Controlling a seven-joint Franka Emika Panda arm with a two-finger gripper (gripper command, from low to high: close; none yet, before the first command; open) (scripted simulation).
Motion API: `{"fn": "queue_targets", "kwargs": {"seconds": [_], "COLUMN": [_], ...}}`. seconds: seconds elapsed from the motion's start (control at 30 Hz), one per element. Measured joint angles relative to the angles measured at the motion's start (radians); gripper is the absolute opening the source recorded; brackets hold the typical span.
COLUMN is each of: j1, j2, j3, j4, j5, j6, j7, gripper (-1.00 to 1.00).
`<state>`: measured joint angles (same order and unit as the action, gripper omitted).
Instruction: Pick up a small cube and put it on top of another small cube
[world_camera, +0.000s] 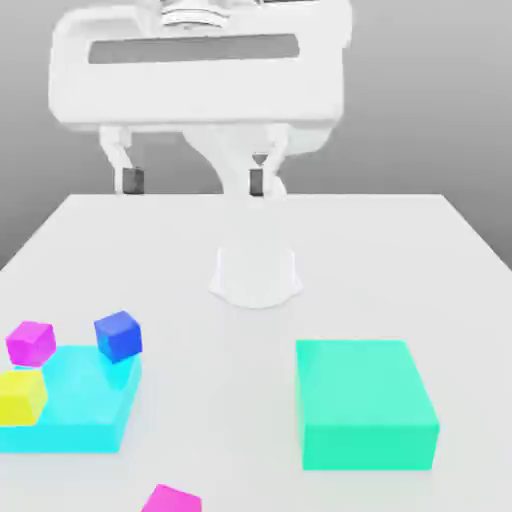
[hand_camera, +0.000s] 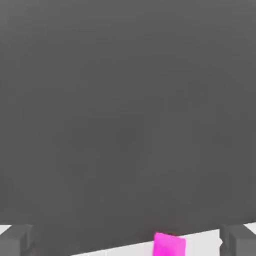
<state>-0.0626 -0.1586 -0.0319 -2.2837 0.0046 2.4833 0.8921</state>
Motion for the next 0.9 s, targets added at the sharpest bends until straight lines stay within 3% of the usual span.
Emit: {"fn": "queue_targets", "kwargs": {"seconds": [0.43, 0.6, 0.63, 0.9], "j1": [-0.044, -0.057, -0.059, -0.056], "j2": [0.472, 0.653, 0.674, 0.648], "j3": [-0.025, -0.015, -0.013, -0.016], "j4": [0.012, 0.041, 0.045, 0.039], "j5": [0.033, 0.052, 0.054, 0.052], "j6": [0.134, 0.254, 0.271, 0.250], "j7": [0.047, 0.040, 0.039, 0.041], "gripper": [0.00, 0.00, -1.00, -1.00]}}
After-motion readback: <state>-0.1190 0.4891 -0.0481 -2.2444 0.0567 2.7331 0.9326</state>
